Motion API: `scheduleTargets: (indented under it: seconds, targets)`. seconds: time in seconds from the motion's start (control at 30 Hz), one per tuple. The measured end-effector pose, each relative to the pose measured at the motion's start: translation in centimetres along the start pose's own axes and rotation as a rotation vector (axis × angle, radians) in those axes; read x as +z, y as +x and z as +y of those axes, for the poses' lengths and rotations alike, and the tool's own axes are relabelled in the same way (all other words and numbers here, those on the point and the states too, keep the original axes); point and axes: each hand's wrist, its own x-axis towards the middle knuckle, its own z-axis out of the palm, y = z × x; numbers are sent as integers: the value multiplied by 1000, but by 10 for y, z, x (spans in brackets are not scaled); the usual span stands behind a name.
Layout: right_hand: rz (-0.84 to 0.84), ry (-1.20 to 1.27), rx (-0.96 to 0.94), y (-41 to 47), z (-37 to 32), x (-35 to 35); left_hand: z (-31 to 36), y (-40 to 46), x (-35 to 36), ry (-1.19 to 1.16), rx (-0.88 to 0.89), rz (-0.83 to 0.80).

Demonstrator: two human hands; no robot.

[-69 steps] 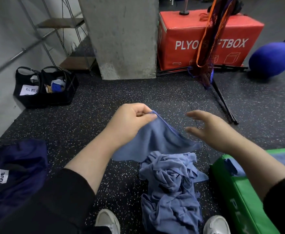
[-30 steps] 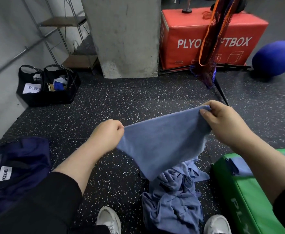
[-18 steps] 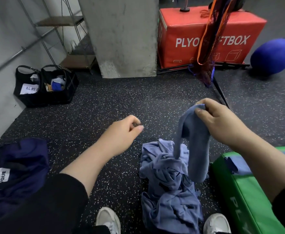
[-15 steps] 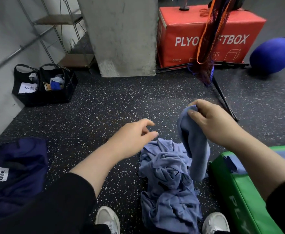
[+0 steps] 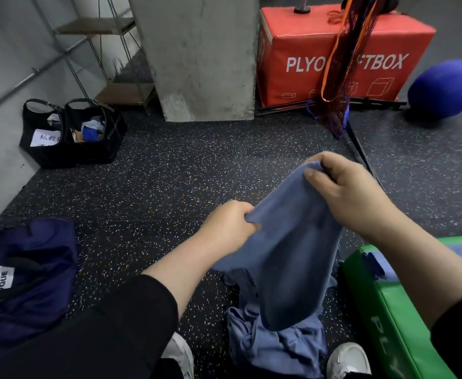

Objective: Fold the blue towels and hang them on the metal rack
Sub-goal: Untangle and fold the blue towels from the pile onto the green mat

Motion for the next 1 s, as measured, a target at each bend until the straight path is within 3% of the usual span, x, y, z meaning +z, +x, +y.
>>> scheduleTargets:
  seconds: [0.17,0.27,0.43,0.53,0.73,1.0]
  targets:
    - [188,63,147,0,5,-12,-36,-2,-16,56,-107,21]
    - [274,58,202,1,13,-17,-47,-8,-32,24,-116,122]
    - [353,115,238,3,19,-22,-55,-6,-56,-353,-83,440]
    - [384,138,254,5,21,-21,-51,-2,-61,-578,-46,514]
    - [273,16,265,9,21,-24,-48,6,-61,-672,13,562]
    - [137,54,414,8,24,-17,-60,15,-59,-715,-118,604]
